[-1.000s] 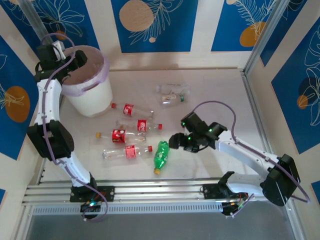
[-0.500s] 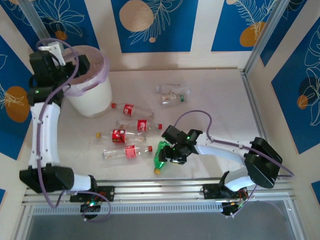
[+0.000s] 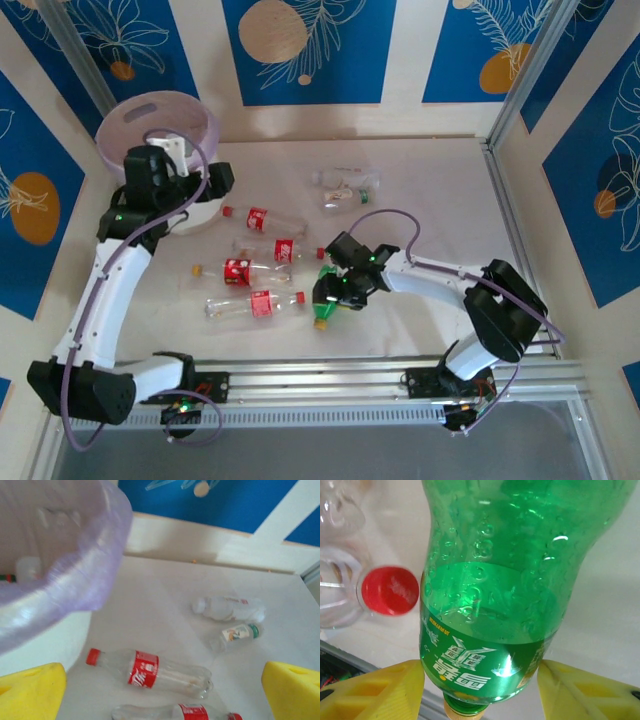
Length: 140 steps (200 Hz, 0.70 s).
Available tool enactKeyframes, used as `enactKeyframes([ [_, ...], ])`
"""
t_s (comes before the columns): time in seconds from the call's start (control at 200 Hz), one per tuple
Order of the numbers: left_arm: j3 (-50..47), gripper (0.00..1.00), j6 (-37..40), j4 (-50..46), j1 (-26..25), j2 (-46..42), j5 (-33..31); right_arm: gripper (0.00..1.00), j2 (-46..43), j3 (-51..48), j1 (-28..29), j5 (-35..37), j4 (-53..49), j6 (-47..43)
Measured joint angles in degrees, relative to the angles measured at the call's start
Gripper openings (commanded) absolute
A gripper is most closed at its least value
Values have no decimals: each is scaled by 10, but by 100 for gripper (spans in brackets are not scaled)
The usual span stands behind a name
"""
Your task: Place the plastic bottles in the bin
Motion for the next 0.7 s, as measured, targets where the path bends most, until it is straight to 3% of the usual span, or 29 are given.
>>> enactKeyframes([
  [0.09,-19,100,-10,0,-18,5,1,65,2,0,-25,2,0,-25],
  [0.18,-33,100,-17,0,-38,12,1,78,-1,-3,-47,7,-1,-44],
  [0.255,-44,100,-23,0,-53,19,1,82,-2,-13,-58,10,-7,-49],
  [0.7,-87,100,-73,43,-83,40,3,76,-7,-59,-38,47,9,-15],
])
